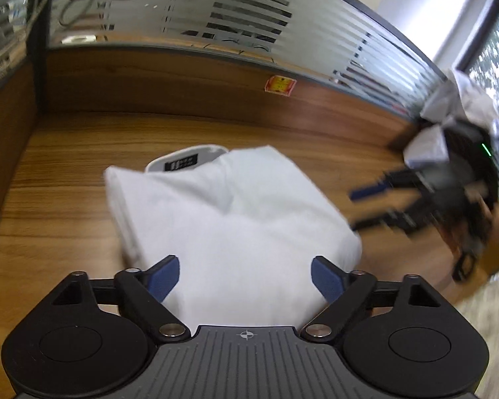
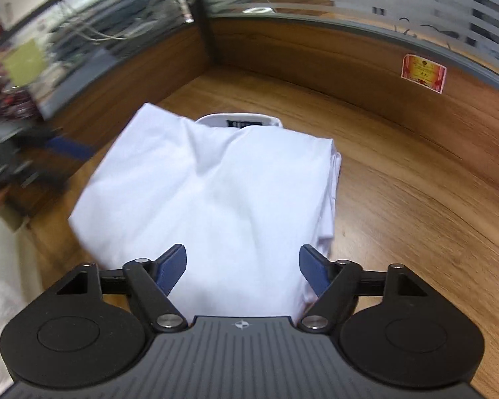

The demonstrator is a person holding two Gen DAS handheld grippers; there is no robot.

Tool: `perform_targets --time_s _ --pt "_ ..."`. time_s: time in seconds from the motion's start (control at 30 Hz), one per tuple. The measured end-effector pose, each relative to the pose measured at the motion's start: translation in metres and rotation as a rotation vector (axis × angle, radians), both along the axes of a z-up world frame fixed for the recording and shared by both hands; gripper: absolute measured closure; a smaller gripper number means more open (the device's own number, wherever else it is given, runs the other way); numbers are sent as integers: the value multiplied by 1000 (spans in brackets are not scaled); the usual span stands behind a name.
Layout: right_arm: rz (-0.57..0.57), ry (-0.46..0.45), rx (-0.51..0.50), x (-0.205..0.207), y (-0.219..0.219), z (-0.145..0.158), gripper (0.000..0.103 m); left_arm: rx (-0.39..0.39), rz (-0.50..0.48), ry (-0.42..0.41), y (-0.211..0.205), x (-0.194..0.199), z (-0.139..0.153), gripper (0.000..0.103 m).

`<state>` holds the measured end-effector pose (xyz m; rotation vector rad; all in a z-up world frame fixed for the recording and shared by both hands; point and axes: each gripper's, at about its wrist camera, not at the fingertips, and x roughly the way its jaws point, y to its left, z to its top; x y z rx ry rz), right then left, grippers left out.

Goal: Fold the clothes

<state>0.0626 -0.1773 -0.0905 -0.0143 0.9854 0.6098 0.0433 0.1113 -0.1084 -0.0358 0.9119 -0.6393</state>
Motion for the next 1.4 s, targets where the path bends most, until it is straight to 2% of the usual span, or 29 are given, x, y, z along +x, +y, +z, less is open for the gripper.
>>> perform_targets --time_s 0.13,0.3,0.4,0.47,0.5,0.53,0.6,0.63,0.73,0.8,0.93,1.17,1.33,1.4 --pt "-9 62 -48 28 38 -39 23 34 -58 -8 10 -23 -17 14" --pt "-2 97 -106 31 48 -52 20 41 -132 -5 10 -30 -47 14" --pt "2 114 -137 32 52 -57 20 -4 -183 0 7 -27 -60 26" --pt "3 120 -150 31 52 -56 19 -20 -187 6 5 -23 -69 28" --pt "4 123 -157 31 52 -55 19 -47 -181 22 6 -21 -72 33" --pt "5 126 -164 30 52 -55 19 -75 -175 40 7 -18 -74 46" --pt "5 132 -179 32 56 -57 19 -133 -156 77 12 -13 -78 62" --pt "4 135 -187 32 57 -58 19 -161 -142 98 16 -12 -79 76" --pt "-3 144 -197 36 60 -63 17 -250 -114 195 34 -12 -85 86" --pt "-10 149 -191 36 60 -65 16 -269 -83 235 45 -17 -90 90" --pt "-19 154 -179 36 56 -67 16 -243 -40 182 46 -25 -71 95" --pt "-22 89 -157 28 54 -49 18 -193 34 82 46 -40 -37 93" --pt "-15 -25 -115 32 57 -22 18 -157 86 10 45 -51 -12 91" --pt "-10 -59 -113 40 62 -17 18 -127 122 -11 40 -36 -12 87"
